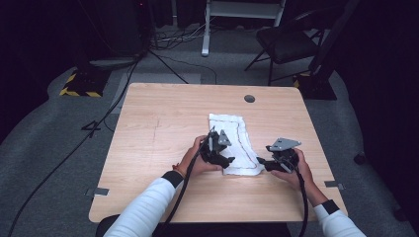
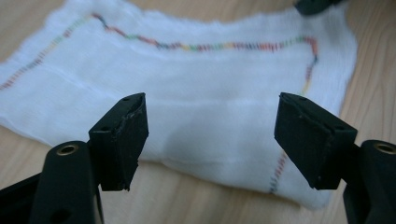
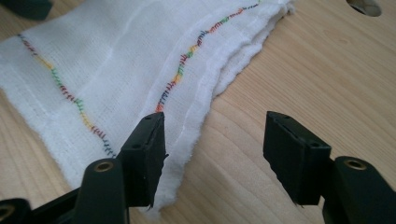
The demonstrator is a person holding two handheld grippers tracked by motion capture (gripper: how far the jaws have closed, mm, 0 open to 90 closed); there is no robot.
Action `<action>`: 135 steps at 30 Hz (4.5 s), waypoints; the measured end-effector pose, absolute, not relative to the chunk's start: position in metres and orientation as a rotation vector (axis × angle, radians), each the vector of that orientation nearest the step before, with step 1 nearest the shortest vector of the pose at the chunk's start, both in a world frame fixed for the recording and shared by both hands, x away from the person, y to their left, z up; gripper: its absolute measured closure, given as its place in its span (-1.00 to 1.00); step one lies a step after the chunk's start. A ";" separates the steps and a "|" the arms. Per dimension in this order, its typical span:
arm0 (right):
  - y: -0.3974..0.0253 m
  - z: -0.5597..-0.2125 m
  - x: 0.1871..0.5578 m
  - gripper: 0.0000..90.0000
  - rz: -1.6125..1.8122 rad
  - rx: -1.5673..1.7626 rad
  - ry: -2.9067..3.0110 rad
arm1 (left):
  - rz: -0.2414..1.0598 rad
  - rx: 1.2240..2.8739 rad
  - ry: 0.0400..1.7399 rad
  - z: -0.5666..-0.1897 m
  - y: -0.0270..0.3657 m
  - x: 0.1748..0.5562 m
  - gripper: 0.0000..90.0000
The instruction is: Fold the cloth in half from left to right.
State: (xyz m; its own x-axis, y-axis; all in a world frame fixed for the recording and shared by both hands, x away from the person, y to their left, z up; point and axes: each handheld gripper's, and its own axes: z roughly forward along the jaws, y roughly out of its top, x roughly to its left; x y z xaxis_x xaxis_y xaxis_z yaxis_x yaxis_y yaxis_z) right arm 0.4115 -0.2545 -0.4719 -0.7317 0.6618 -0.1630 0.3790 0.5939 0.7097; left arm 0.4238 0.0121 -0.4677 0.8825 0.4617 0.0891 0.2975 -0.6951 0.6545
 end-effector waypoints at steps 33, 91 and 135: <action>-0.223 -0.488 0.388 -0.20 0.941 0.691 2.602 | 0.249 2.385 0.677 -0.490 0.065 0.381 -0.35; -0.181 -0.486 0.539 -0.11 0.949 0.967 2.414 | 0.396 2.211 0.994 -0.491 0.055 0.532 -0.48; -0.175 -0.476 0.540 0.83 0.980 0.889 2.449 | 0.318 2.291 0.841 -0.481 0.043 0.539 0.76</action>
State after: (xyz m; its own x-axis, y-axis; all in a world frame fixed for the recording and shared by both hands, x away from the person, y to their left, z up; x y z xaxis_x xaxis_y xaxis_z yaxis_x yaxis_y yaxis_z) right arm 0.5400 -0.1750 -0.4765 -0.7392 0.6674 -0.0904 0.4209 0.5626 0.7116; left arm 0.5388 0.0430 -0.4815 0.7628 0.6466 -0.0011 0.4838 -0.5696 0.6644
